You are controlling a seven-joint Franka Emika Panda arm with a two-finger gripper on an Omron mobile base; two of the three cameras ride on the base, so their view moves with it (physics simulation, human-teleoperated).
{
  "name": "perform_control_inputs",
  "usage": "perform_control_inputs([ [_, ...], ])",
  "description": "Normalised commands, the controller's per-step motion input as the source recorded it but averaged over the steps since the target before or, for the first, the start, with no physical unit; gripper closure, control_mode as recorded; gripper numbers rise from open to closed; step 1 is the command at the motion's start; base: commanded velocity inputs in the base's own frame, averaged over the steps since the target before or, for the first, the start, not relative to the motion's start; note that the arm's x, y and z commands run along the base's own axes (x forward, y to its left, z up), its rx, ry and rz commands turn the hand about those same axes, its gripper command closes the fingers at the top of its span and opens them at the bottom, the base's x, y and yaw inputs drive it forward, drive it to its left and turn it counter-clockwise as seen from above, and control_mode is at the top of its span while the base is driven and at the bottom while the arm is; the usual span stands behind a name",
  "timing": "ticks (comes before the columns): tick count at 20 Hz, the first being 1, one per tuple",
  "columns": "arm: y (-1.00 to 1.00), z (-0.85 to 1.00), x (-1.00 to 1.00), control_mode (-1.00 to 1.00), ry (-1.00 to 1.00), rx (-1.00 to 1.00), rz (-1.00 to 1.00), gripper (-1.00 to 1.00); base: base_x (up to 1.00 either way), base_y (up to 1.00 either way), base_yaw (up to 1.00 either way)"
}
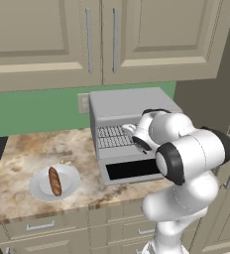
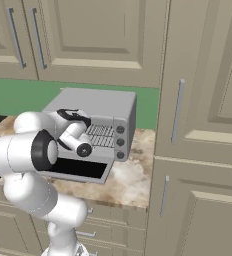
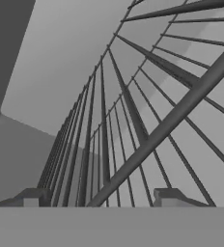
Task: Pull the toaster oven rack outwards. Pick up the baguette from the plate and place it on the toaster oven rack. Close the toaster oven door fully and set the temperature to the lowest setting.
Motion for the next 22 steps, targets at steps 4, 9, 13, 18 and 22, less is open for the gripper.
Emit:
perform_control_inputs([
  [4, 0.06, -0.13, 0.12, -1.0, 0.0, 0.0, -0.01, -1.0, 0.0, 0.0, 0.0],
  [9, 0.03, 0.0, 0.0, -1.0, 0.0, 0.0, 0.0, 1.0, 0.0, 0.0, 0.0],
  [13, 0.04, 0.0, 0.0, -1.0, 0.0, 0.0, 0.0, 1.0, 0.0, 0.0, 0.0],
  [18, 0.0, 0.0, 0.0, -1.0, 0.0, 0.0, 0.0, 1.0, 0.0, 0.0, 0.0],
  [22, 0.0, 0.0, -0.01, -1.0, 0.0, 0.0, 0.0, 1.0, 0.0, 0.0, 0.0],
])
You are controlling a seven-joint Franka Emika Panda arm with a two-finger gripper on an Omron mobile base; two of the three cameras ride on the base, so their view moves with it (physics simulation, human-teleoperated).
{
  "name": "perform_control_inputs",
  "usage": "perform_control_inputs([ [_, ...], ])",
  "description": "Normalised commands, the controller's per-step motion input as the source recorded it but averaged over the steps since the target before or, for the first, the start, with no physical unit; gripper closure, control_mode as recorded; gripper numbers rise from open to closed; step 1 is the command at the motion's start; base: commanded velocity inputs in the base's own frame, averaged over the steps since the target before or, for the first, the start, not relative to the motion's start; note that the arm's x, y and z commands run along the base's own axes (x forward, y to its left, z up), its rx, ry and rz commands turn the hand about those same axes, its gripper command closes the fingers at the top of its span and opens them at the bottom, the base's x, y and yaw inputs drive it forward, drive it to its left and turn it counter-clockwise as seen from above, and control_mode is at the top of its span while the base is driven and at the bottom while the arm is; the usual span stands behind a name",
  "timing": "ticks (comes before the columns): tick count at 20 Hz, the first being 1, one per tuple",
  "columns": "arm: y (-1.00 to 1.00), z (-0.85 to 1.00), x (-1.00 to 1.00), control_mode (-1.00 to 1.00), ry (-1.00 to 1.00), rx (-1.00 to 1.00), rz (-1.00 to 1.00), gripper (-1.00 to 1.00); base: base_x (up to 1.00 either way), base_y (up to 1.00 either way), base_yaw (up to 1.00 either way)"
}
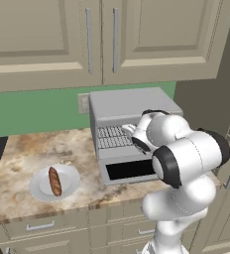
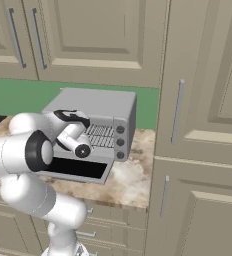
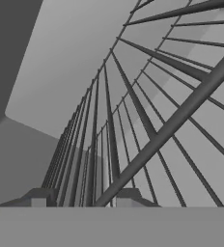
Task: Pull the toaster oven rack outwards. Pick up the baguette from the plate and place it on the toaster oven rack. Close the toaster oven door fully and set the temperature to the lowest setting.
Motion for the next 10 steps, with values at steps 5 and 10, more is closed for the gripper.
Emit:
perform_control_inputs([
  [5, 0.0, 0.0, -0.12, -1.0, 0.02, -0.01, 0.0, 1.0, 0.0, 0.0, 0.0],
  [10, 0.0, 0.0, -0.28, -1.0, 0.03, 0.0, 0.0, 1.0, 0.0, 0.0, 0.0],
])
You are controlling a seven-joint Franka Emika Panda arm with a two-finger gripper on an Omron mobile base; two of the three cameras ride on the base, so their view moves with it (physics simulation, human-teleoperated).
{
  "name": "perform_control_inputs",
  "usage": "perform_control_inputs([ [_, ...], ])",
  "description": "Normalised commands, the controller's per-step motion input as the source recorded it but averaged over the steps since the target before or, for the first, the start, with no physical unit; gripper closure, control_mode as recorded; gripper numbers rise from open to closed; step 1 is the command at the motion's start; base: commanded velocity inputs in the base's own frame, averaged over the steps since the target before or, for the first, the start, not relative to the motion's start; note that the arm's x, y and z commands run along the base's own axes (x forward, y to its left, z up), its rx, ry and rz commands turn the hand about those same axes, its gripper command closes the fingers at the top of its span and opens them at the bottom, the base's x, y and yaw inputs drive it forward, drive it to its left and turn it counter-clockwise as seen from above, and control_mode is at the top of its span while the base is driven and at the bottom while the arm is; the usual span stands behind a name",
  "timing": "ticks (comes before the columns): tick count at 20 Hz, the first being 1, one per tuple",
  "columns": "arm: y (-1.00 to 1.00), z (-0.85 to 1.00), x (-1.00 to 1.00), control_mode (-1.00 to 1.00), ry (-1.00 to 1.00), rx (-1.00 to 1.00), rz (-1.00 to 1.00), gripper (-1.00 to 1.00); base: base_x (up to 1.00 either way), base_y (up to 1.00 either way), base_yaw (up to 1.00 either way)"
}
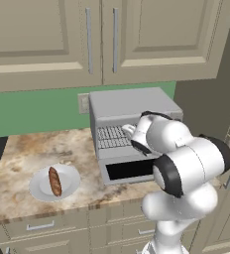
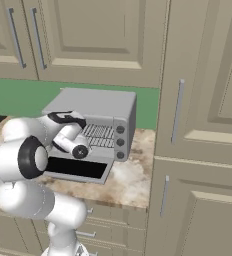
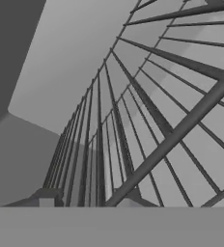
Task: Pull the toaster oven rack outwards. Pick up the baguette from the plate and place it on the toaster oven rack. Close the toaster oven door fully and set the temperature to the lowest setting.
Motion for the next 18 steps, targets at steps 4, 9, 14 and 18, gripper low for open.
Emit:
perform_control_inputs([
  [4, 0.0, 0.0, -0.27, -1.0, 0.06, -0.02, 0.0, 1.0, 0.0, 0.0, 0.0],
  [9, 0.0, 0.0, -0.44, -1.0, 0.15, -0.06, 0.0, 1.0, 0.0, 0.0, 0.0],
  [14, 0.0, 0.0, -0.44, -1.0, 0.21, -0.06, 0.0, 1.0, 0.0, 0.0, 0.0],
  [18, 0.0, 0.0, -0.36, -1.0, 0.24, -0.03, 0.0, 1.0, 0.0, 0.0, 0.0],
])
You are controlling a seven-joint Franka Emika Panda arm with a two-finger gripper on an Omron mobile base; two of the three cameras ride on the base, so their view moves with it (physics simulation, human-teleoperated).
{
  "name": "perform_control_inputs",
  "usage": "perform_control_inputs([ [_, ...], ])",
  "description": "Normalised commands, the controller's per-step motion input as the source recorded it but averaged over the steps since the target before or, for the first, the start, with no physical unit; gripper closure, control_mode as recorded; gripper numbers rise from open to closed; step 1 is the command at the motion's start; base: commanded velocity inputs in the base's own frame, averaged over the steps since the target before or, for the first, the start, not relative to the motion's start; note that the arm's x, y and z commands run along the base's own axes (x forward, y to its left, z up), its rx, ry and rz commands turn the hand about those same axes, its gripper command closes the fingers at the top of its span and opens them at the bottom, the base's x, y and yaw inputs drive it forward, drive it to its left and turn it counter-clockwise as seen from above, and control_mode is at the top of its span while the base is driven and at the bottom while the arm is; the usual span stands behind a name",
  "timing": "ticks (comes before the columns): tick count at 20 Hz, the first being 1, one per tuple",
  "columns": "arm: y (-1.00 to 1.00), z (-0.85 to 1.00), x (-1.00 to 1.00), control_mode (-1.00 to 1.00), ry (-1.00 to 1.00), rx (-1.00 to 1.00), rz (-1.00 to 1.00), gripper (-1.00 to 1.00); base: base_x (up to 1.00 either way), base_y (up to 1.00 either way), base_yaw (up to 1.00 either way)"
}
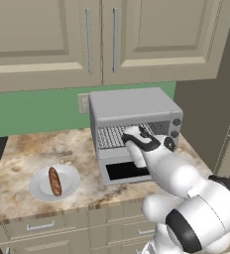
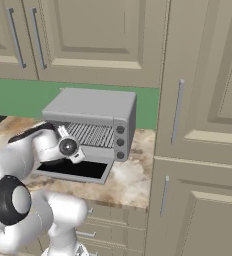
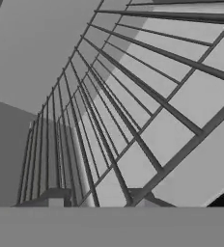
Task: Pull the toaster oven rack outwards. Pick up the baguette from the plate and place it on the toaster oven rack. Close the toaster oven door fully and set the temperature to the lowest setting.
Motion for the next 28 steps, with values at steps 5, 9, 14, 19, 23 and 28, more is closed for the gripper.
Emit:
perform_control_inputs([
  [5, 0.0, 0.0, -0.34, -1.0, 0.25, -0.05, 0.0, 1.0, 0.0, 0.0, 0.0],
  [9, 0.0, 0.0, -0.36, -1.0, 0.25, -0.07, 0.0, 1.0, 0.0, 0.0, 0.0],
  [14, 0.0, 0.0, -0.35, -1.0, 0.26, -0.08, 0.01, 1.0, 0.0, 0.0, 0.0],
  [19, 0.0, 0.0, -0.27, -1.0, 0.26, -0.06, 0.02, 1.0, 0.0, 0.0, 0.0],
  [23, 0.0, -0.06, -0.35, -1.0, 0.16, -0.04, 0.01, 1.0, 0.0, 0.0, 0.0],
  [28, 0.0, -0.11, -0.42, -1.0, 0.07, -0.01, 0.01, 1.0, 0.0, 0.0, 0.0],
])
